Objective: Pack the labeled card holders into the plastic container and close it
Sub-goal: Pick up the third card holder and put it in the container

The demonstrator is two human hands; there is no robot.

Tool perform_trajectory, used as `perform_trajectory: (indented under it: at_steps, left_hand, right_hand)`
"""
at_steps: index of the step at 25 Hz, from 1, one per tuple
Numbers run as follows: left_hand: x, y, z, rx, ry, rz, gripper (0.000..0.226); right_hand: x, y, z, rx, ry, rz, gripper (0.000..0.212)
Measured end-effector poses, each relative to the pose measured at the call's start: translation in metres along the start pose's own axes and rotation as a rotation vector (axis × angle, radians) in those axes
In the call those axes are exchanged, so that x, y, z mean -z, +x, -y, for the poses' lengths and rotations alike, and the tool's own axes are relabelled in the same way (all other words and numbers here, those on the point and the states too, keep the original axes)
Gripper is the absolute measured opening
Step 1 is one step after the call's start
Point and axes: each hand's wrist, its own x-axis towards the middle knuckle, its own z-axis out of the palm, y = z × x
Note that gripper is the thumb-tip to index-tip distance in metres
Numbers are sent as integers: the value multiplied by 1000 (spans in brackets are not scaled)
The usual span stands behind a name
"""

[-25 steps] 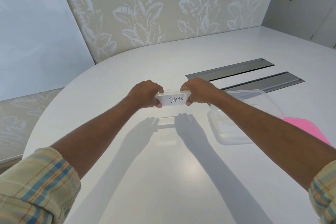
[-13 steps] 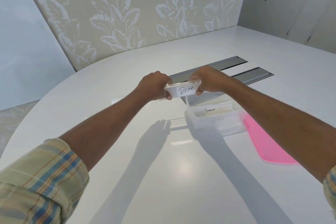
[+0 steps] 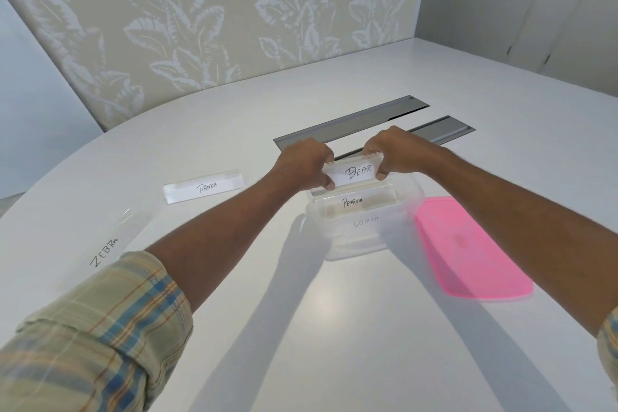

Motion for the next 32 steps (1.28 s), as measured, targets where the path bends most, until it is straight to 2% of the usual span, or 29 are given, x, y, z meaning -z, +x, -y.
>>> perform_trajectory:
  at_steps: [4, 12, 25, 28, 32]
  left_hand:
    - [-19, 9, -7, -3, 8, 38, 69]
    - [-45, 17, -12, -12, 201, 174, 65]
    - [-63, 21, -8, 64, 98, 266, 62]
    - [-63, 19, -6, 49, 64, 235, 54]
    - [-53, 14, -5, -26, -27, 95, 37]
  right_hand:
    - [-16, 6, -15, 4, -20, 59, 70]
    - [-50, 20, -23, 49, -93, 132, 66]
    - [-78, 27, -23, 60, -149, 135, 64]
    - [-77, 25, -22, 64, -146, 122, 61]
    - [-70, 20, -21, 52, -110, 58, 54]
